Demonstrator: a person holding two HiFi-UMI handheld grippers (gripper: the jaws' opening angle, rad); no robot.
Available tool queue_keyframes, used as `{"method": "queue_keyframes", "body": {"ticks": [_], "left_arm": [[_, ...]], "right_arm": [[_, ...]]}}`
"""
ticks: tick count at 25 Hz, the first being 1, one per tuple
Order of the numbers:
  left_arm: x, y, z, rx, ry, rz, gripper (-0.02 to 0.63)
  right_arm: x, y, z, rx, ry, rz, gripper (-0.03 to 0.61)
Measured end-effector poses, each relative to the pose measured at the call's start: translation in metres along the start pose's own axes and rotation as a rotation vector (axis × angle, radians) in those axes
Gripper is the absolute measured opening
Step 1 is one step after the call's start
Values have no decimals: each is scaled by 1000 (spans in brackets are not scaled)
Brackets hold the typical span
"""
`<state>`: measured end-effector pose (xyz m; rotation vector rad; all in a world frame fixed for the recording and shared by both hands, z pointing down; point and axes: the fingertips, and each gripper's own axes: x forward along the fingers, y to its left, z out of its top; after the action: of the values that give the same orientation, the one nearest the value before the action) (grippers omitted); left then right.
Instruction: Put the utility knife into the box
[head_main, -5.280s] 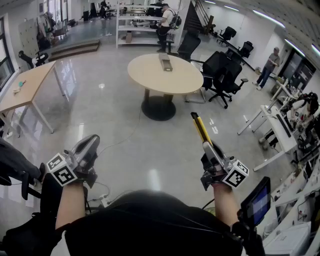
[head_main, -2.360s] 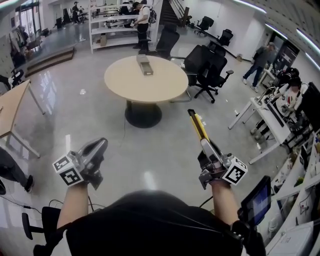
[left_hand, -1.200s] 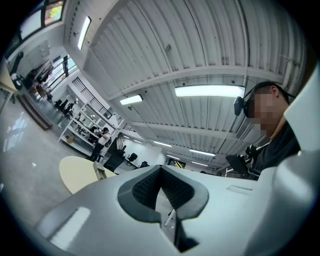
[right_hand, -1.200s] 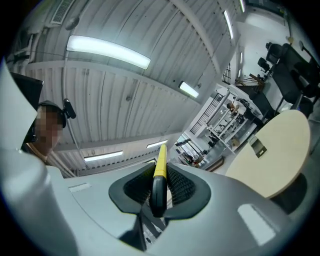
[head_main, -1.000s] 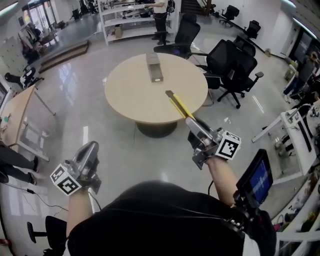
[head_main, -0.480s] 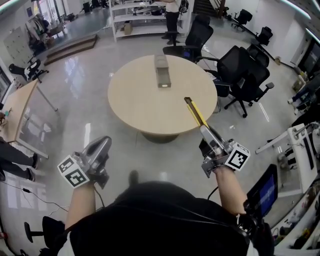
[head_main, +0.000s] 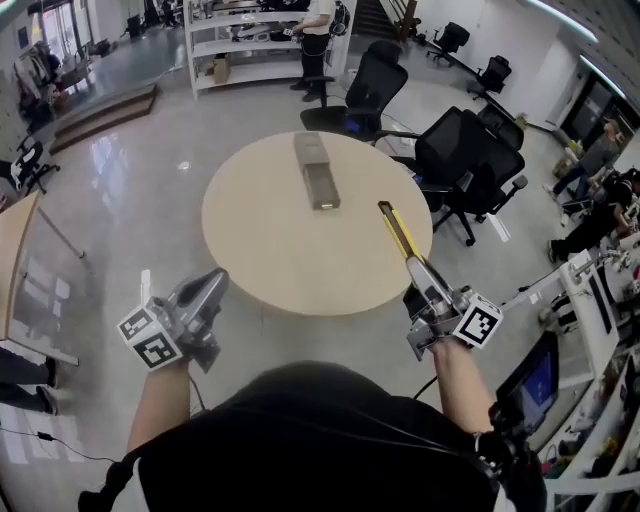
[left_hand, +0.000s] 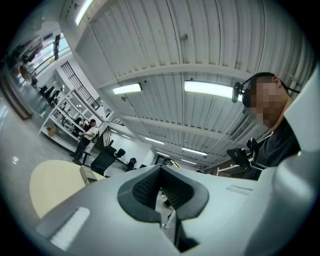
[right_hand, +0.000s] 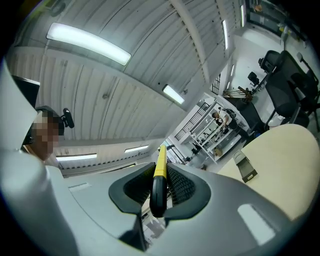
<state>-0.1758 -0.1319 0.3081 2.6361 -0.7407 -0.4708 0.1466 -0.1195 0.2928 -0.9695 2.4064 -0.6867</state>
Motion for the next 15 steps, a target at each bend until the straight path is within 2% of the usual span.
{"method": "queue_keyframes", "body": {"ticks": [9, 15], "left_arm": [[-6, 128, 65, -22, -6, 14, -3], [-13, 181, 66, -45, -6, 47, -3]], "right_arm": [[121, -26, -5, -16, -25, -31, 87], [167, -54, -16, -5, -11, -37, 87]]}}
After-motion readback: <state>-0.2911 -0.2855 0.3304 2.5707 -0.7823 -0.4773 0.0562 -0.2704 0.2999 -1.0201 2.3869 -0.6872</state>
